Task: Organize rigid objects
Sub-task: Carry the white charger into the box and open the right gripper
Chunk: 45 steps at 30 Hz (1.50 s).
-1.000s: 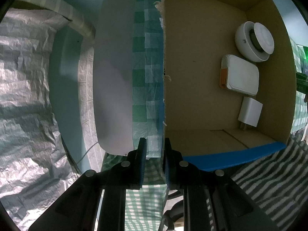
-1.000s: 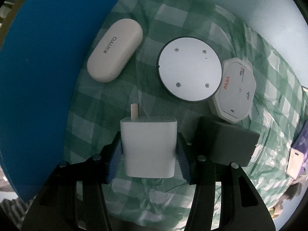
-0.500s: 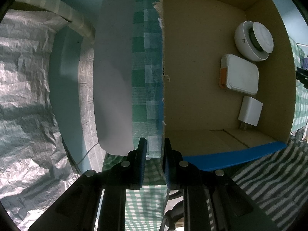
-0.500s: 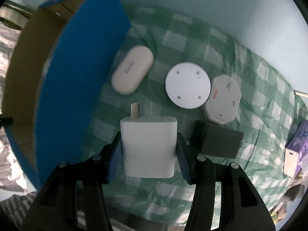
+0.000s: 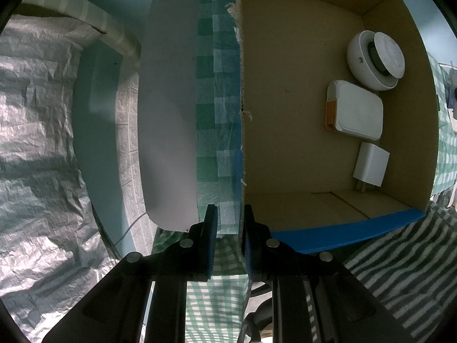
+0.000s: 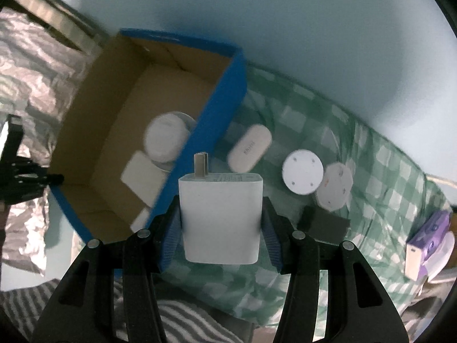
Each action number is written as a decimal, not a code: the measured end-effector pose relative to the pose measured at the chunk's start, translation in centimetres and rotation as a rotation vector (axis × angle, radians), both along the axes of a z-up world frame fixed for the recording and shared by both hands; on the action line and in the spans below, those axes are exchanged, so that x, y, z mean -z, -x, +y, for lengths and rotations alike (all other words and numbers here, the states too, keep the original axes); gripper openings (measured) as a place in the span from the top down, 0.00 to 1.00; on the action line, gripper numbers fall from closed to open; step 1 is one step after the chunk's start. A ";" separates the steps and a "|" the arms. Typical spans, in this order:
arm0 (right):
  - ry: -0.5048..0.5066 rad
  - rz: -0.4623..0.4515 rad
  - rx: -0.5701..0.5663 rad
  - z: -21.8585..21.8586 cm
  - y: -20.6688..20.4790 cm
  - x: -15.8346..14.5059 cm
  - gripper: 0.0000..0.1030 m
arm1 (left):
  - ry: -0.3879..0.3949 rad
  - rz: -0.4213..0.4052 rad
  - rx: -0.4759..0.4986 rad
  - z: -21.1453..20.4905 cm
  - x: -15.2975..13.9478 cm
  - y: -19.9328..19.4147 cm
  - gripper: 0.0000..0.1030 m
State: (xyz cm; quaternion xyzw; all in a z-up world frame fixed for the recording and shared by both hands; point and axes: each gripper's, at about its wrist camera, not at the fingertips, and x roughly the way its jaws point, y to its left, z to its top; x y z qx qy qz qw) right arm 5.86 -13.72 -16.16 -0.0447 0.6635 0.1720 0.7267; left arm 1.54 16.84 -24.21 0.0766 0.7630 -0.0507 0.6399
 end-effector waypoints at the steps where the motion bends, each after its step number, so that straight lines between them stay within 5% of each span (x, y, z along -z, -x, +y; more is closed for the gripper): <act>1: -0.006 -0.007 -0.010 0.4 -0.1 -0.6 0.49 | 0.001 0.000 0.000 0.0 0.0 0.0 0.84; 10: -0.031 -0.034 -0.103 4.6 -0.8 -1.9 0.49 | 0.000 -0.001 0.001 0.0 0.0 0.0 0.84; 23: 0.002 0.011 -0.233 9.7 0.0 1.8 0.50 | 0.003 -0.003 -0.008 0.0 0.0 0.1 0.84; 45: -0.023 -0.002 -0.197 8.8 0.1 1.7 0.56 | -0.006 0.001 0.000 -0.2 0.2 0.3 0.84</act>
